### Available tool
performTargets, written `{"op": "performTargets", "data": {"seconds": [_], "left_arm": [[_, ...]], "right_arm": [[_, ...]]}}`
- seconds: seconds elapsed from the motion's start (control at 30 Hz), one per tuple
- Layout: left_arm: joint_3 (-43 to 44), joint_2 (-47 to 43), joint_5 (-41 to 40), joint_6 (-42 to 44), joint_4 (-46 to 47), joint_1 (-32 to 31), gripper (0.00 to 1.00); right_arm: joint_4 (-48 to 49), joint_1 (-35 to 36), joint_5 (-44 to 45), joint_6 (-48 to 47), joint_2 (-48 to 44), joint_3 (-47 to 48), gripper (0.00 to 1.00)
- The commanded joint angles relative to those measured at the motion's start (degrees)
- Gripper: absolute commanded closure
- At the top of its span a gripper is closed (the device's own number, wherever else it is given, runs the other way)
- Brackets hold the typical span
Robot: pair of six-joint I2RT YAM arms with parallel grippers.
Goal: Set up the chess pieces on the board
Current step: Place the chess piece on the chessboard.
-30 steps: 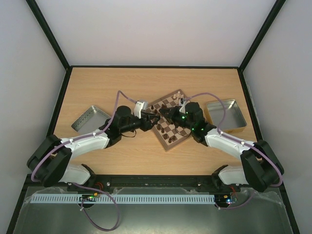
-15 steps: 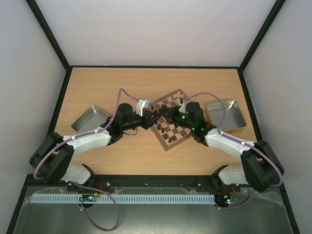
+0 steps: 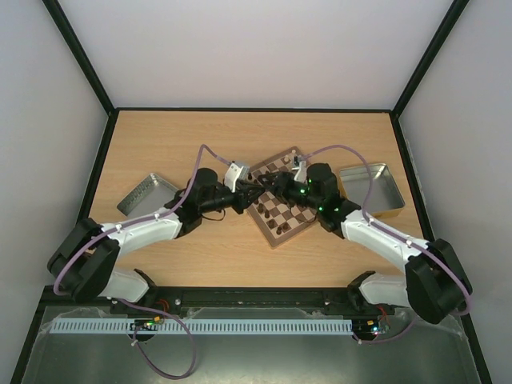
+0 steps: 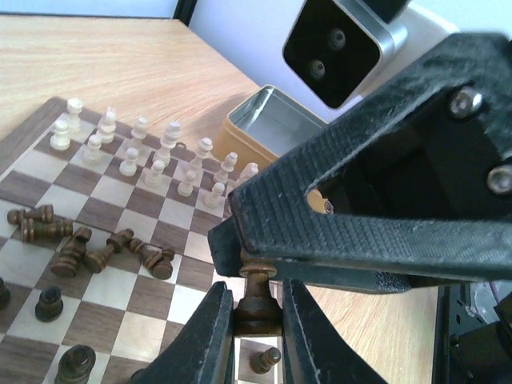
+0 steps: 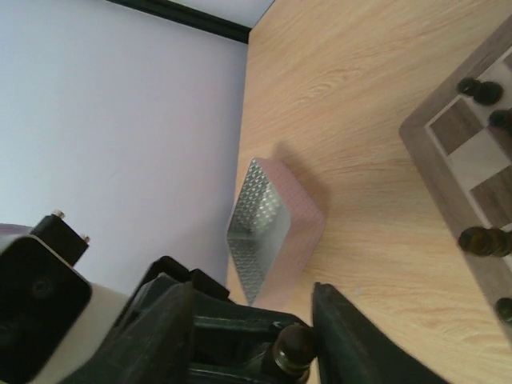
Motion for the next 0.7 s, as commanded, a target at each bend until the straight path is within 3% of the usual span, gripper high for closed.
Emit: {"op": "performTargets", "data": {"seconds": [0.0, 0.13, 0.23, 0.4, 0.67], "left_arm": [[1.87, -2.53, 3.4, 6.39, -0.7, -0.18, 0.98], [2.96, -3.41, 7.09, 8.15, -2.68, -0.09, 0.98], [5.42, -3.58, 12.79, 9.1, -5.5, -0.09, 0.98], [7.67, -3.32, 17.03, 9.23, -5.11, -0.09, 0.98], [7.36, -3.51, 18.77, 8.6, -3.78, 0.0, 0.98]], "right_arm": [[-3.16, -1.26, -4.05, -6.07, -3.81, 2.92, 0.56], [-2.27, -3.6, -12.41, -10.09, -5.6, 2.6, 0.44], [-1.62, -4.94, -22.87, -14.72, -6.06, 2.38, 0.43], [-5.52, -5.39, -25.56, -20.5, -9.89, 2.07, 0.43], [-8.01, -5.56, -22.44, -19.49, -16.12, 0.27, 0.6]]}}
